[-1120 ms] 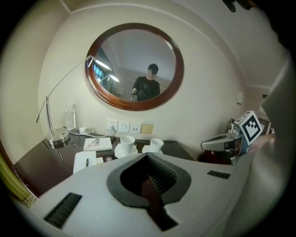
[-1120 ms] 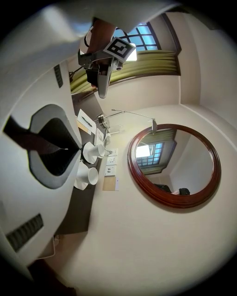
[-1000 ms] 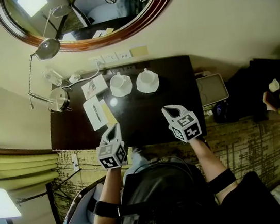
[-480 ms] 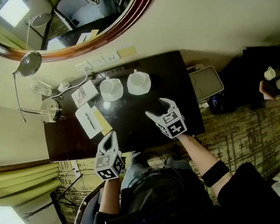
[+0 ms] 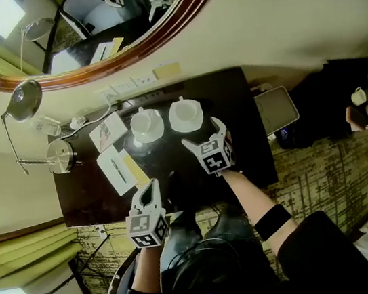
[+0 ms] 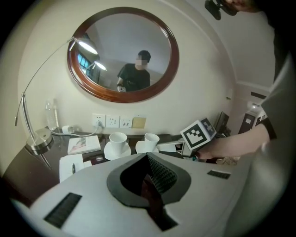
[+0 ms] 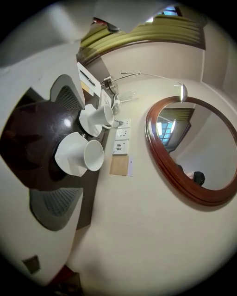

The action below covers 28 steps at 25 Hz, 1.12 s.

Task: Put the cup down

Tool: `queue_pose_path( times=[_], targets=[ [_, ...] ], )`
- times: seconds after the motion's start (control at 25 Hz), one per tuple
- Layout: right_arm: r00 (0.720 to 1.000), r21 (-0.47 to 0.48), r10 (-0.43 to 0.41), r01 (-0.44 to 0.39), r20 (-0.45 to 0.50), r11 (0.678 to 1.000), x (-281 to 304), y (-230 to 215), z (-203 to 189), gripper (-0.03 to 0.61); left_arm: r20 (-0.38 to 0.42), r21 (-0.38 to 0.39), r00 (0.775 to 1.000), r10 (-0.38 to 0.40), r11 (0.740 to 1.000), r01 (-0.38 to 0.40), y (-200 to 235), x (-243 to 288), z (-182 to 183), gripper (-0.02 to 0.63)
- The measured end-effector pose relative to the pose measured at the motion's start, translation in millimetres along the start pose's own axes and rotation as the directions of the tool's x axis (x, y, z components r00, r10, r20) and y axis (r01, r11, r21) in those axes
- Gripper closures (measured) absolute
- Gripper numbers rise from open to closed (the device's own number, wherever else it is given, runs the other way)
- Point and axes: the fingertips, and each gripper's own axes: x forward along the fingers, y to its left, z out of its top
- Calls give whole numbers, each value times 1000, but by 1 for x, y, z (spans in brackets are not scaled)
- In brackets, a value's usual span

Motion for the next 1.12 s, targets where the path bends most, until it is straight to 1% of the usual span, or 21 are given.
queue_pose_path(
  times=[0.12,0.28,0.48,0.64,0.72,0.76,0.8,0.88,0.92,1.04,1.12],
  targets=[
    [1000,8,-10,10,-1,1000,29,-6,8,17,-9,13,1000,-27,1000,27,2,11,1,614],
    [1000,37,13,-12,-22,999,71,-6,-4,17,-17,4,999,-34,999,34,8,24,-6,614],
    [1000,35,-22,22,5,999,92,-18,2,18,-51,9,998,-49,999,49,14,40,-24,614],
    [999,20,-27,27,19,999,103,-22,6,20,-77,36,995,-56,998,59,16,53,-36,614],
    [1000,7,-15,15,26,1000,108,-20,8,22,-86,37,995,-57,997,60,17,56,-39,614],
    [999,2,-4,4,32,1000,111,-18,7,26,-89,36,995,-54,998,57,17,58,-39,614],
    [999,-1,7,-7,38,1000,115,-17,6,66,-89,33,995,-51,998,54,18,59,-38,614],
    [999,-3,10,-10,39,1000,116,-17,6,86,-88,24,995,-45,999,47,18,62,-38,614],
    [999,-4,4,-4,38,1000,116,-18,7,136,-87,20,995,-44,999,45,18,63,-38,614],
    [999,-10,-5,6,54,1000,115,-20,10,141,-91,18,994,-61,998,63,12,66,-39,614],
    [998,-9,-1,2,68,1000,117,-19,10,143,-104,31,992,-71,997,75,11,68,-45,614]
  ],
)
